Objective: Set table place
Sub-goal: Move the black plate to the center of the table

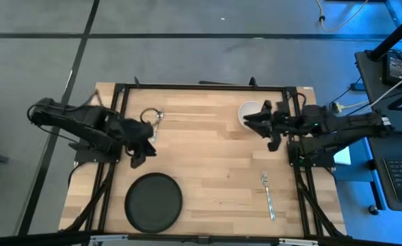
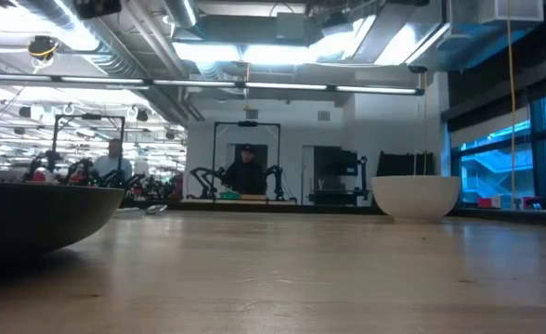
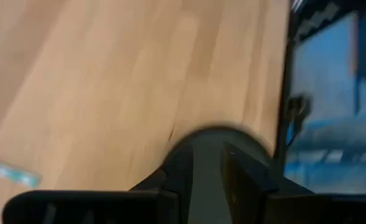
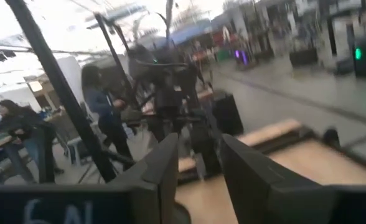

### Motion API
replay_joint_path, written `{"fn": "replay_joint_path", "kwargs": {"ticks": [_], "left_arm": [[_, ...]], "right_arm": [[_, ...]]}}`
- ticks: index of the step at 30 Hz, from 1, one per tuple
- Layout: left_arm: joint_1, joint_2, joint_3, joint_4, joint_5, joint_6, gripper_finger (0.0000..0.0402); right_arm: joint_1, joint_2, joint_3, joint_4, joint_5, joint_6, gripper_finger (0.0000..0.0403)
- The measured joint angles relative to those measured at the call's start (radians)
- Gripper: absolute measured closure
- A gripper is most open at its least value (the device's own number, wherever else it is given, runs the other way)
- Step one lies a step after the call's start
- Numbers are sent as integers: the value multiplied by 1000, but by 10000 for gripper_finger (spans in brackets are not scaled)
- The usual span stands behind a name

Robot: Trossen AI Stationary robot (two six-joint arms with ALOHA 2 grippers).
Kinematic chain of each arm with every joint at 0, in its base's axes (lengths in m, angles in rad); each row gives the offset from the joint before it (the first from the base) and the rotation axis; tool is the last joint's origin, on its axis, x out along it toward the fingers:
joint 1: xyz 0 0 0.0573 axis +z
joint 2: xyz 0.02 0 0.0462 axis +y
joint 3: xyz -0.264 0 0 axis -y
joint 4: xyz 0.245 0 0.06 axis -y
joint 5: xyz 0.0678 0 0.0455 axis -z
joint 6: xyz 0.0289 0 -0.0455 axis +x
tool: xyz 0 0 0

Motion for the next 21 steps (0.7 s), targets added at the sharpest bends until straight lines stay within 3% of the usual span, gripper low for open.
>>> {"fn": "replay_joint_path", "kwargs": {"ticks": [10,21], "left_arm": [[-78,198,-1,-120,6,85,328],[-82,367,-1,-119,-8,159,328]], "right_arm": [[0,129,0,-29,0,96,268],[0,158,0,-26,0,134,268]]}}
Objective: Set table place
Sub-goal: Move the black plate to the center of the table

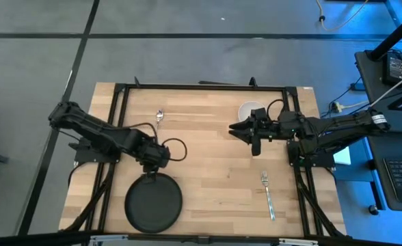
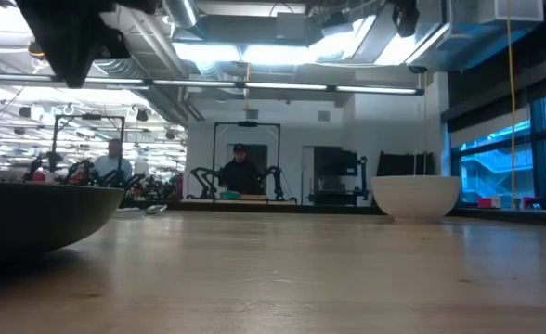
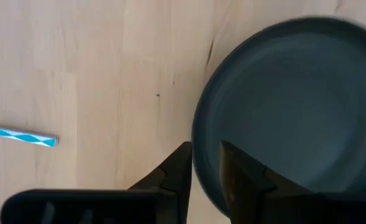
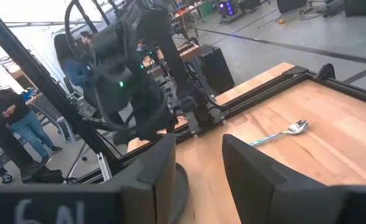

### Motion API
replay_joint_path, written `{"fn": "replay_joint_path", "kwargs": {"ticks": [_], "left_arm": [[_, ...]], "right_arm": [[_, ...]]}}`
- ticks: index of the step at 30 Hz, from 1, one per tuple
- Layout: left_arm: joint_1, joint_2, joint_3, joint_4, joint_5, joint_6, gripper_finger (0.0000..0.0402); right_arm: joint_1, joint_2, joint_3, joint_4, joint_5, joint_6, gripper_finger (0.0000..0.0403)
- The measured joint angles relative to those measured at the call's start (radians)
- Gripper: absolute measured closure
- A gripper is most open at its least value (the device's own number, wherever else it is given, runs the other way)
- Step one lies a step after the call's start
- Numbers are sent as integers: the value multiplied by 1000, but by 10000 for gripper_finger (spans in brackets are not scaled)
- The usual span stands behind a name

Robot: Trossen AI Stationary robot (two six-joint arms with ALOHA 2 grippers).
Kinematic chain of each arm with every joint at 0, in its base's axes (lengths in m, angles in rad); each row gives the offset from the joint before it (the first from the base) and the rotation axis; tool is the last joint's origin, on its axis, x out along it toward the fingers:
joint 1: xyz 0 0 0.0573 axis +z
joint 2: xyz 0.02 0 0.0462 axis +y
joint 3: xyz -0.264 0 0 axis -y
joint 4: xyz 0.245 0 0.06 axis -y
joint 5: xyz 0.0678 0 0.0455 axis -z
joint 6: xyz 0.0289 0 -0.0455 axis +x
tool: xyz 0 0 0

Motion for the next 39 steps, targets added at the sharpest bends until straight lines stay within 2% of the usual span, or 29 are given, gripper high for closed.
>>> {"fn": "replay_joint_path", "kwargs": {"ticks": [18,32,39], "left_arm": [[-31,145,-7,91,8,76,328],[-31,148,-173,235,12,95,328],[-30,148,-214,284,14,98,328]], "right_arm": [[0,0,0,-6,-8,-3,268],[3,0,0,-51,-10,-2,268],[3,0,0,-53,-9,-3,268]]}}
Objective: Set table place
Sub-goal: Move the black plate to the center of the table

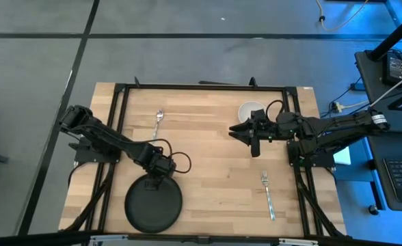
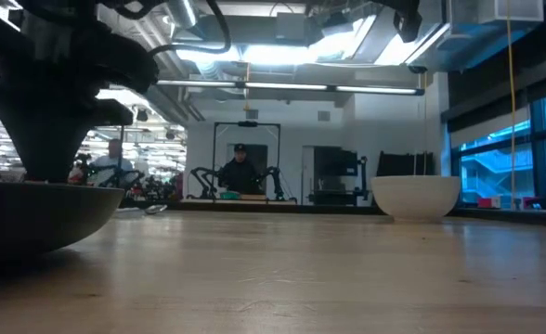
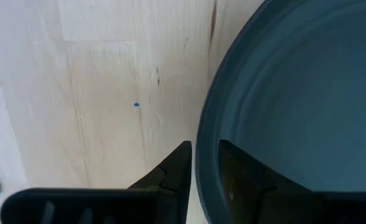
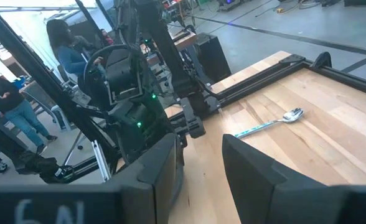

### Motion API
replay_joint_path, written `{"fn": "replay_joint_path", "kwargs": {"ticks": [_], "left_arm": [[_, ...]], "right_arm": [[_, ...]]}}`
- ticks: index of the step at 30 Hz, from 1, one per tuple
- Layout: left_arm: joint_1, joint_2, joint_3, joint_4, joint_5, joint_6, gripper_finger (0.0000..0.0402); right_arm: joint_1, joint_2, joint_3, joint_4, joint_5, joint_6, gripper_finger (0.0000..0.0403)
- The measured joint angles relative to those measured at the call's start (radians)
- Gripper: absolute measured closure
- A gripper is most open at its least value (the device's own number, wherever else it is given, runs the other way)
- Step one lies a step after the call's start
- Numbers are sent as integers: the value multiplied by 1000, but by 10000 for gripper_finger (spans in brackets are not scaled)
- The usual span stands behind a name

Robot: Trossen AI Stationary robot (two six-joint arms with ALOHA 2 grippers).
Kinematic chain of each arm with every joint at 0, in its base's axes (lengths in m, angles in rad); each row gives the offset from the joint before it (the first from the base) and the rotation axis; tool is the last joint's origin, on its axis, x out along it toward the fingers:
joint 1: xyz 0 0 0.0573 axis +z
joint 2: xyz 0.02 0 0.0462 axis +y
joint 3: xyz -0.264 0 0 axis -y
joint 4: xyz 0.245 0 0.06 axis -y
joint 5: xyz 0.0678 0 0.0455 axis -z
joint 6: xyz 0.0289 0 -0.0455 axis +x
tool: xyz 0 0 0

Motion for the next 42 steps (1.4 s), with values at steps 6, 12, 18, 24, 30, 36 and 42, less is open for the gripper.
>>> {"fn": "replay_joint_path", "kwargs": {"ticks": [6,12,18,24,30,36,42], "left_arm": [[0,0,-33,37,1,4,328],[0,0,-48,54,1,7,328],[0,0,-48,64,1,12,329],[0,0,-48,64,1,13,347],[0,0,-48,79,0,13,360],[0,0,-48,123,1,13,360],[19,0,-48,122,1,12,360]], "right_arm": [[0,0,0,-1,0,0,268],[0,0,0,-1,1,0,268],[0,0,0,-1,1,0,268],[0,0,0,-1,2,0,268],[0,0,0,-1,2,-1,268],[0,0,0,-1,2,-1,268],[0,0,0,-1,2,0,268]]}}
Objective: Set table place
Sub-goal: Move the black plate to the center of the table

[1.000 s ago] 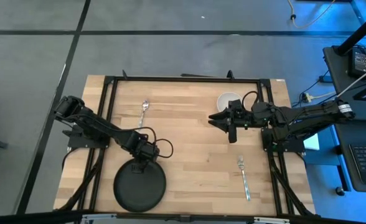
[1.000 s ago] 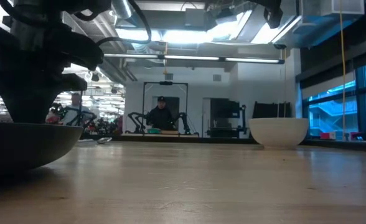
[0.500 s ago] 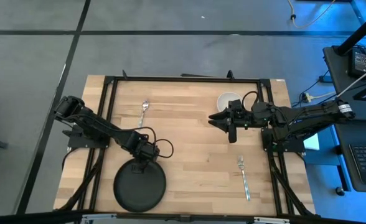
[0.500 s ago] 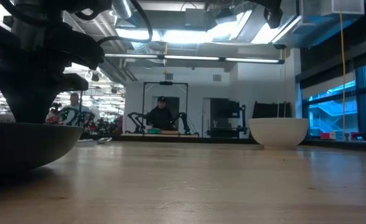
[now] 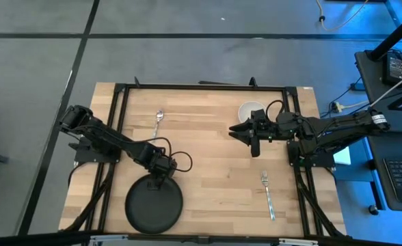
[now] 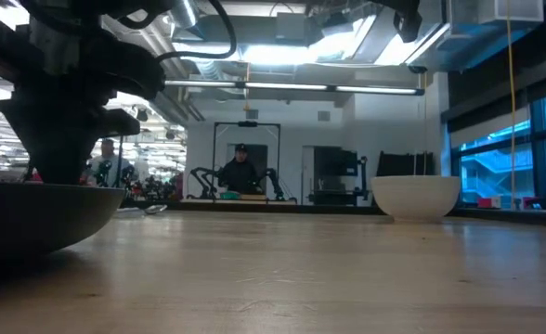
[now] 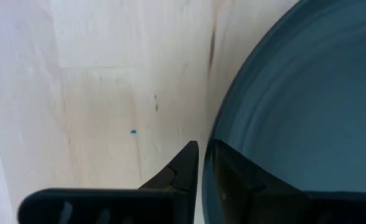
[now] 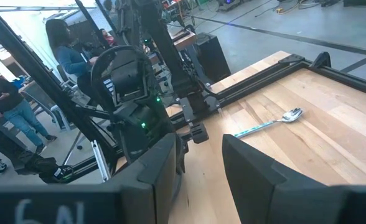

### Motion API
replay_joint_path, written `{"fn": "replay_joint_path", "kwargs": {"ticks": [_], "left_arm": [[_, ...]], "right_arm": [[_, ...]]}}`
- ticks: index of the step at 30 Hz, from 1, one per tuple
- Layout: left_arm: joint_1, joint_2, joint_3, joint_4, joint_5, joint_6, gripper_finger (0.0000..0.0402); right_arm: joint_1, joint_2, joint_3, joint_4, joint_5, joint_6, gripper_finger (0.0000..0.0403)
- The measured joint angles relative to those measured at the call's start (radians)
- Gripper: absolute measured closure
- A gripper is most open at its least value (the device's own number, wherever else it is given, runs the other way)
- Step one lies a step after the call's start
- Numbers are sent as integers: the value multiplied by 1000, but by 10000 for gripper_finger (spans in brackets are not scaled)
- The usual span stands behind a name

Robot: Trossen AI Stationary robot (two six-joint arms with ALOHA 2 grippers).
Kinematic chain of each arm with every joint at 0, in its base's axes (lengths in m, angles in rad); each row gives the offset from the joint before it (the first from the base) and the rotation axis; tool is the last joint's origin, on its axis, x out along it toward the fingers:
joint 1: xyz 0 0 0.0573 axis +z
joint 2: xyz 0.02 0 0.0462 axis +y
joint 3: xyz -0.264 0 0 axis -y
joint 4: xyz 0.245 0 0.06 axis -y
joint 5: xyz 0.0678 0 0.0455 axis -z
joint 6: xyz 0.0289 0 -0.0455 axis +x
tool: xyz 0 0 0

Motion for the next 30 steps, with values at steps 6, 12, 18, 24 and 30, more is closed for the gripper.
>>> {"fn": "replay_joint_path", "kwargs": {"ticks": [6,12,18,24,30], "left_arm": [[23,0,0,0,0,0,360],[23,0,0,11,0,-2,360],[14,0,0,27,19,-4,360],[14,0,0,27,11,0,360],[14,27,-32,65,31,0,360]], "right_arm": [[0,0,0,0,0,0,268],[0,0,0,0,0,0,268],[0,0,0,0,0,-2,268],[0,0,0,0,0,-4,268],[0,0,0,0,0,-3,268]]}}
